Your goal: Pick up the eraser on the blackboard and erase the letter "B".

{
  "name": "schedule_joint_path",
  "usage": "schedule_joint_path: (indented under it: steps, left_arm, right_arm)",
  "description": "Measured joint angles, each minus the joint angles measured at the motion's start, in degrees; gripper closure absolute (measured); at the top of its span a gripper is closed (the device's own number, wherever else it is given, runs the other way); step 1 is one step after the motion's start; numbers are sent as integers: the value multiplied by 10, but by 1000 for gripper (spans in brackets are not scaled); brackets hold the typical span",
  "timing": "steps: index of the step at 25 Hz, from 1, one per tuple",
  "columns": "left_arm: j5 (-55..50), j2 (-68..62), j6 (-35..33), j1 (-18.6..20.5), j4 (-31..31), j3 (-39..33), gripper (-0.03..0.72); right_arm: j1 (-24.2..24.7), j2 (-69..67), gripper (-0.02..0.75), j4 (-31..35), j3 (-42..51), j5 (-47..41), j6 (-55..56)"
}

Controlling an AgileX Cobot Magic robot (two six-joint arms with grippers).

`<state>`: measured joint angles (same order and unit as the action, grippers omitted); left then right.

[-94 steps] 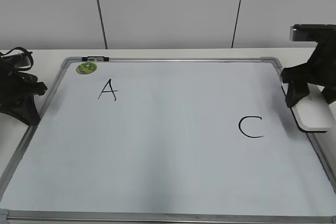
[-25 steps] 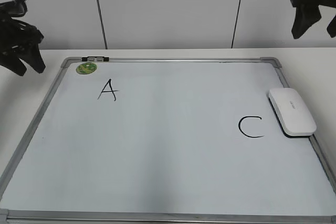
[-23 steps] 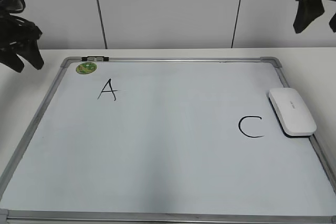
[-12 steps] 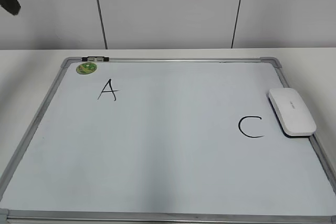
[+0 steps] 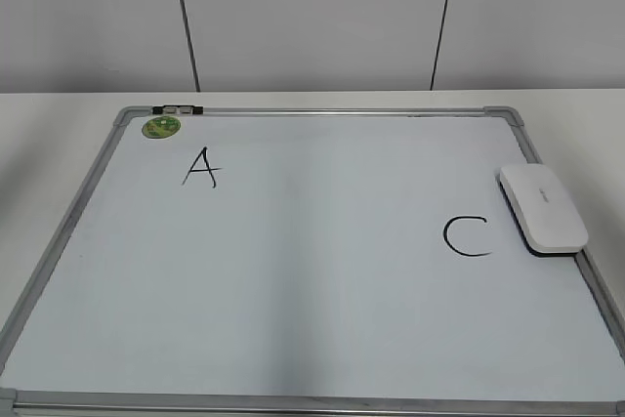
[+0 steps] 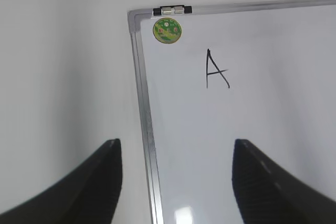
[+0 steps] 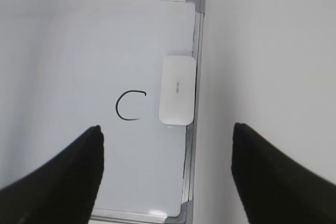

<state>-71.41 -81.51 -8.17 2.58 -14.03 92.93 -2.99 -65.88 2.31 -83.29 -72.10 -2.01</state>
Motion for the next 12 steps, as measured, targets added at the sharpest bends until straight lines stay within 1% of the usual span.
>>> schedule_joint_path:
  steps: [5,12]
  left_arm:
    - [-1,117,11,0,0,-101,209]
    - [-3,280,14,0,-2,-273,209]
  right_arm:
    - [0,132,157,-5,98,-1,0]
    - [0,299,157,-13,222,-4,7]
